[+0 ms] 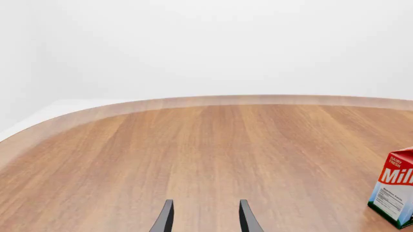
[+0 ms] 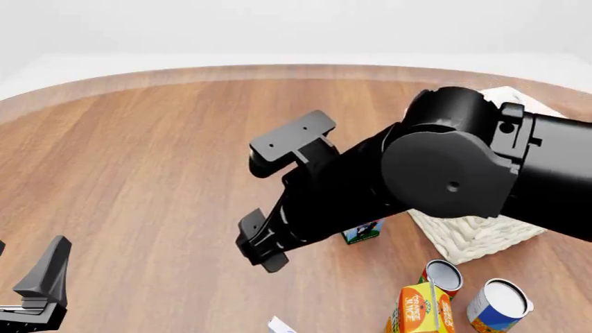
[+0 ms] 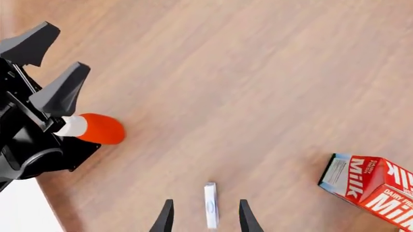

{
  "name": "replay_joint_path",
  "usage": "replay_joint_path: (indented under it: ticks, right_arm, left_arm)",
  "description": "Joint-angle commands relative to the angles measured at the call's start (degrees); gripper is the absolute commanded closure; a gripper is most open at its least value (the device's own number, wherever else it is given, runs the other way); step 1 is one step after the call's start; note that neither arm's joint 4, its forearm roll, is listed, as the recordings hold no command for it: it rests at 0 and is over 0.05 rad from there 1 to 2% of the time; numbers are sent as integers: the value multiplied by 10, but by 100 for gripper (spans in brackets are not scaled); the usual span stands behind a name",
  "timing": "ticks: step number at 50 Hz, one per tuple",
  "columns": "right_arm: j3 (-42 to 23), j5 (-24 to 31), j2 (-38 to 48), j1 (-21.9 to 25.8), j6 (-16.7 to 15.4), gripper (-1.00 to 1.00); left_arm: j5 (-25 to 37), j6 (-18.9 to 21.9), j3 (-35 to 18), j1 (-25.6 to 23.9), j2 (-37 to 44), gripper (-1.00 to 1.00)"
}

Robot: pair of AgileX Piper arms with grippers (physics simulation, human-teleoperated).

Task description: Pick up the cream cheese box and the butter, and put them in the basket.

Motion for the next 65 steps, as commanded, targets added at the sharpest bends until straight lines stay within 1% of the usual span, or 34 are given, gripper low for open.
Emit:
replay_joint_path:
  ticks: [1,7,11,23,37,44,52,65]
  right_arm:
    - [28,-13,-4,-7,8,-100]
    - [45,-30,3,-5,17,-100]
    - [55,-39,3,-10,13,-100]
    - [81,-68,15,-9,29,-100]
    - [92,-78,22,-2,41,-100]
    - [111,-90,23,-3,47,-100]
    - [132,-114,28,8,69,-100]
    - [143,-126,32,5,75,-100]
  left_arm:
    - [0,0,0,0,0,-100]
    - [0,0,0,0,0,-100]
    - [0,0,0,0,0,-100]
    - [0,0,0,0,0,-100]
    - [0,0,0,0,0,-100]
    - [0,0,0,0,0,-100]
    - [0,0,0,0,0,-100]
    - [0,0,0,0,0,-100]
